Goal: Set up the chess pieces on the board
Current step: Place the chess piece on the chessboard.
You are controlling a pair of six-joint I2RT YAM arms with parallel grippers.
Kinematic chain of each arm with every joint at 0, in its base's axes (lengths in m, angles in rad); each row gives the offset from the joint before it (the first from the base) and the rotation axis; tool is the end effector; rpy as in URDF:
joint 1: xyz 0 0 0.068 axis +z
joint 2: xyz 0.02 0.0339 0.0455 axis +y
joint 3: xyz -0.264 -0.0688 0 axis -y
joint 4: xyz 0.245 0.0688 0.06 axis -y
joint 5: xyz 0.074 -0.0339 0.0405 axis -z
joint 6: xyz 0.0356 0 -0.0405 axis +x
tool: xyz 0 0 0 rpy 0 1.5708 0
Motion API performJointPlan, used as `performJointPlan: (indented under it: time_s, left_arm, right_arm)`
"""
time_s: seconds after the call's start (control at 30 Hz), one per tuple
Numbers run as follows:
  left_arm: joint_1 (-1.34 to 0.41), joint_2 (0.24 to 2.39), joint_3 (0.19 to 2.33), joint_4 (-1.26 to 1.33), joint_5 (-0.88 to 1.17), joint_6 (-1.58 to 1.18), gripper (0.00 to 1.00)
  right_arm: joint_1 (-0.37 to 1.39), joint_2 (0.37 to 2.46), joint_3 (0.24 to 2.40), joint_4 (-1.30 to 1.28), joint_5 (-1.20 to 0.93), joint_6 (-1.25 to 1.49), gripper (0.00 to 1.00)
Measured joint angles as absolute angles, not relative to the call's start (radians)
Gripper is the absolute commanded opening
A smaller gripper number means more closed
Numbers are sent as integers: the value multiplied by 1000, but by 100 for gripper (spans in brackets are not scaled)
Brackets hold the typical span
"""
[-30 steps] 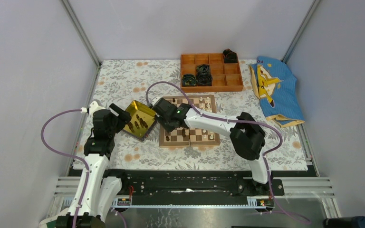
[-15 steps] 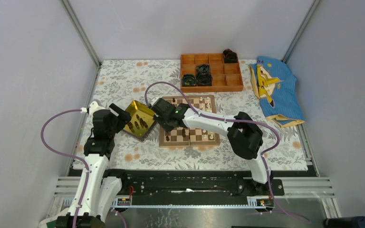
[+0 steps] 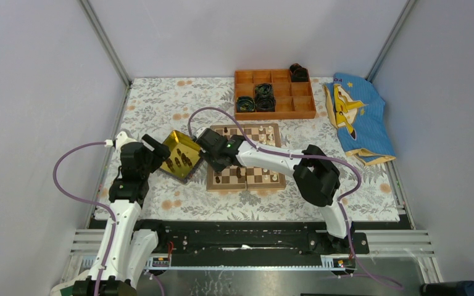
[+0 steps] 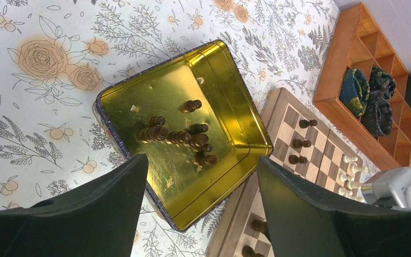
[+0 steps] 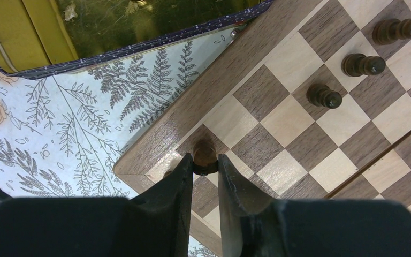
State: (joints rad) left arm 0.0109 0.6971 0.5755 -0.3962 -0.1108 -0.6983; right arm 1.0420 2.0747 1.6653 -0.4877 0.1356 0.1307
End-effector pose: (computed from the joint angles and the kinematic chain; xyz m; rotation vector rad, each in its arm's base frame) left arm 0.1630 0.0057 0.2587 -0.7919 1.9442 -0.3014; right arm 0.2384 0.3984 0.2168 -1.0413 2.2594 0.3413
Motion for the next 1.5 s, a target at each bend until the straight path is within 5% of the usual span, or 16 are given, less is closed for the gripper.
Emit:
performJointPlan:
  time_s: [0.3,1.5]
  left_arm:
    - [11,698,575,-396,-111,-698,82]
    - [11,698,575,-396,-111,-699,82]
  right_arm:
    - [1042,2082,1665,-488,128,131,36]
    - [1042,1966,1650,-488,182,127,42]
